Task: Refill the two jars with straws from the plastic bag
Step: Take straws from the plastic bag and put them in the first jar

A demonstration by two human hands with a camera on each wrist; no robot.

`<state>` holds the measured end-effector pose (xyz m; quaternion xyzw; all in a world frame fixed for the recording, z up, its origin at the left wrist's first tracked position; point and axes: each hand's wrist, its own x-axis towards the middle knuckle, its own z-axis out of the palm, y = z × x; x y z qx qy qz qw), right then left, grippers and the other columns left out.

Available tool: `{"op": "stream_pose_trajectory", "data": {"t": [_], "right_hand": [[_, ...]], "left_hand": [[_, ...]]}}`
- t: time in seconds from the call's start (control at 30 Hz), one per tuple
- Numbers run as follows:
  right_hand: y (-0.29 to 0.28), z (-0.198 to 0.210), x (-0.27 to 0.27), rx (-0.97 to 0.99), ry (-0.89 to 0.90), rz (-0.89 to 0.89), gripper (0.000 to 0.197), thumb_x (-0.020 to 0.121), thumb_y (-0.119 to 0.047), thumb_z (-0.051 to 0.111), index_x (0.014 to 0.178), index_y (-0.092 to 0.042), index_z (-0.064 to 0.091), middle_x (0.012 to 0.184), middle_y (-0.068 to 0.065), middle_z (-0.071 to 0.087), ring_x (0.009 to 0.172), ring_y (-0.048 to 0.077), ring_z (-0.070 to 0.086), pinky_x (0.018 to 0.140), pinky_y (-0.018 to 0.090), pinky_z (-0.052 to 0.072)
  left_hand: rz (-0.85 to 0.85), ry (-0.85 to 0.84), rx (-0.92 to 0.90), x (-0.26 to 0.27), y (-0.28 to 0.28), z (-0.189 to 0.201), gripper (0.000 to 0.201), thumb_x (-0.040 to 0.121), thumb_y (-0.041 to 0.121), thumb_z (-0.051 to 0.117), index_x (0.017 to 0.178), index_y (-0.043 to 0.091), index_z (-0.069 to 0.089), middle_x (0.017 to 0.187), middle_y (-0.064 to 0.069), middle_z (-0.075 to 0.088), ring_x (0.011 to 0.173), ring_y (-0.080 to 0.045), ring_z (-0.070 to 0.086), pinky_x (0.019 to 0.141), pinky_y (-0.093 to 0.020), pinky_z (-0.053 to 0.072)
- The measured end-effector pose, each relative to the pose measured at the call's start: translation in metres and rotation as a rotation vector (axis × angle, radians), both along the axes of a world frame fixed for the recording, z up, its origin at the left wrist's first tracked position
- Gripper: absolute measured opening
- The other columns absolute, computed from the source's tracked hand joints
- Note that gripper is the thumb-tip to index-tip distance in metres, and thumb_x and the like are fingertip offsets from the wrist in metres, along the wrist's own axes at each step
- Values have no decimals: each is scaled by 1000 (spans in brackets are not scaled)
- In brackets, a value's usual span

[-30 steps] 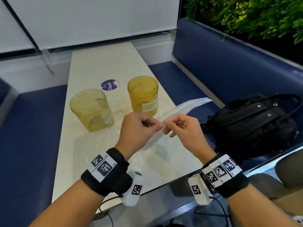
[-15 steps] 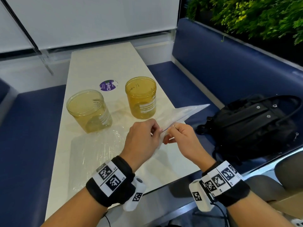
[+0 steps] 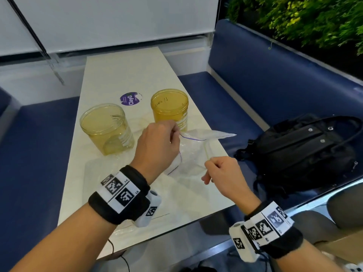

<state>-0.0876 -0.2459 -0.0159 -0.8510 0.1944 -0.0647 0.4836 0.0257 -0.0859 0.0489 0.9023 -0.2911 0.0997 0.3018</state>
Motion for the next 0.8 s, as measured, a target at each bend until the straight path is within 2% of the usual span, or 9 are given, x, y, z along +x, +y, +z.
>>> {"op": "stream_pose_trajectory", "data": {"t": [0.13,0.2,0.27,0.37,0.43,0.5,0.6,0.7,0.8], "right_hand": [[-18,3,-11,-87,23,-141,45,81,-28,51,62,11,63,57,15,69,42,-3,59,56,43,53],[-30,5,-15,-131,47,-202,41,82,-25,57,57,7,62,52,8,68,40,4,57,55,40,54],[-35,9,-16,-225,22,-226,38,76,-25,62,48,-3,50,46,4,61,41,12,47,50,35,48],[-30,20,-9,-605,-121,-189,24,70,-17,68,61,-17,46,60,-2,50,52,13,40,47,28,37],[-22,26,-1,-765,-362,-68,17,73,-3,70,78,-16,60,79,-4,53,69,14,48,49,31,43],[-17,21,13,-819,-539,134,29,73,10,67,94,-9,72,92,3,62,84,21,58,57,34,52],[-13,8,28,-791,-472,329,29,78,5,67,101,-8,78,93,4,72,83,25,69,65,38,58],[-25,-5,25,-719,-331,110,13,83,-13,71,94,-12,78,86,1,72,70,23,70,58,37,57],[-28,-12,20,-740,-290,-4,6,84,-16,72,85,-12,77,82,2,70,68,25,68,56,36,55]], "left_hand": [[-20,-175,99,15,19,23,16,92,9,55,98,24,53,85,0,63,70,-33,58,60,-44,50],[-16,-264,182,26,28,33,20,89,2,55,92,21,59,86,-2,59,68,-35,56,55,-42,47],[-24,-308,272,28,28,38,29,91,1,57,102,23,73,90,-3,59,66,-33,57,52,-38,44],[-23,-245,256,20,14,34,33,93,13,56,122,18,71,98,-2,63,76,-34,63,60,-40,51],[-54,-181,211,11,5,27,33,90,24,61,120,16,72,96,2,63,82,-30,65,68,-43,55],[-102,-161,194,1,-3,19,33,87,24,67,119,16,72,96,2,63,82,-29,65,69,-42,55],[-155,-184,227,-8,-8,11,38,86,11,66,123,13,69,103,-3,61,79,-30,64,64,-40,53],[-107,-169,287,-7,-2,4,36,84,0,60,118,8,67,108,-6,51,66,-35,59,57,-45,51],[-112,-112,258,-11,3,-9,40,85,0,58,123,9,64,124,-3,50,65,-34,59,60,-45,52]]}}
